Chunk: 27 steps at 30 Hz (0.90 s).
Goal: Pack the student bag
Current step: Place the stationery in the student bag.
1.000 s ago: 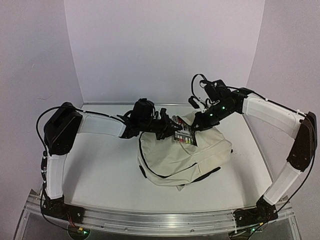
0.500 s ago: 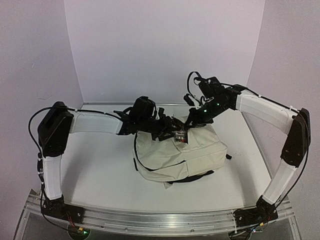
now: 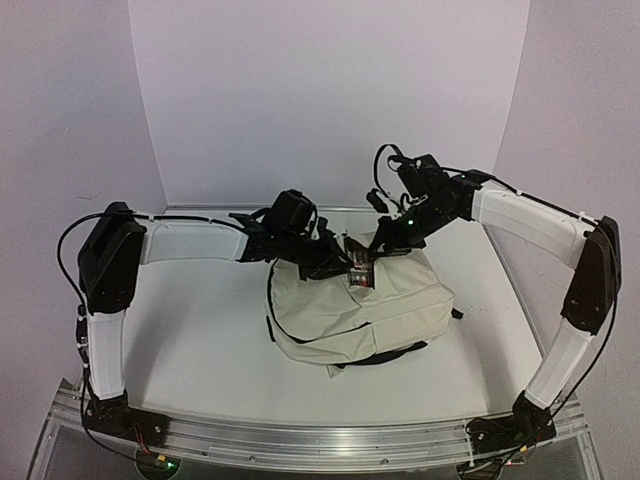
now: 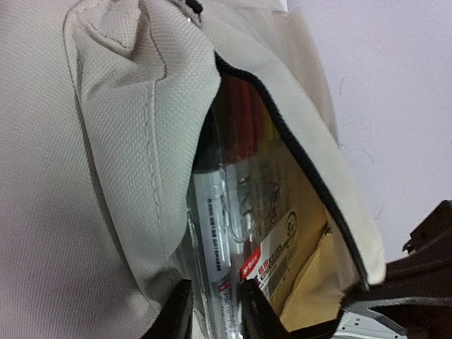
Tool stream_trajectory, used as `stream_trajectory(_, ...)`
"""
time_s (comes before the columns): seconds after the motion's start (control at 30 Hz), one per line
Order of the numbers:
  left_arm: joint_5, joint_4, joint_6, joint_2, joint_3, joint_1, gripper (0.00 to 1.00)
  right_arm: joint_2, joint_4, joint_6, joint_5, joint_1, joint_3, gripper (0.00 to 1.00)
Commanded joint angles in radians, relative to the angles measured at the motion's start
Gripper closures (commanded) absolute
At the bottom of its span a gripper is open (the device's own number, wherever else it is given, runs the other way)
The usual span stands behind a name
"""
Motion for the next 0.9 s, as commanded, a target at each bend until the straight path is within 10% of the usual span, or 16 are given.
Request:
stream_trajectory(0.0,0.061,0.026,0.026,0.092,0.157,-0.011,0.84,-0.033,0.073,0.008,-0.077,0.012,0.009,1.00)
stream_trajectory(0.27,0.203,-0.007,0.119,0.180,0.325,-0.049,0.99,-0.010,0.076,0.018,-0.088,0.012,0.023,1.00)
stream_trajectory(0.43,0.209,0.041,0.112,0.085,0.175,-0.049,0.79,-0.003,0.077,0.021,-0.081,0.011,0.028,1.00)
stream_trajectory(0.57,0.118,-0.005,0.119,-0.060,0.038,-0.046,0.58,-0.008,0.077,0.011,-0.088,0.003,0.016,0.81)
stream_trajectory(0.77,-0.016,-0.178,0.124,-0.194,-0.010,-0.046,0.49,-0.038,0.061,-0.091,-0.050,-0.013,-0.012,0.43)
stream_trajectory(0.87,-0.112,-0.244,0.119,-0.231,-0.032,-0.045,0.46,-0.058,0.050,-0.152,-0.078,-0.016,0.001,0.39)
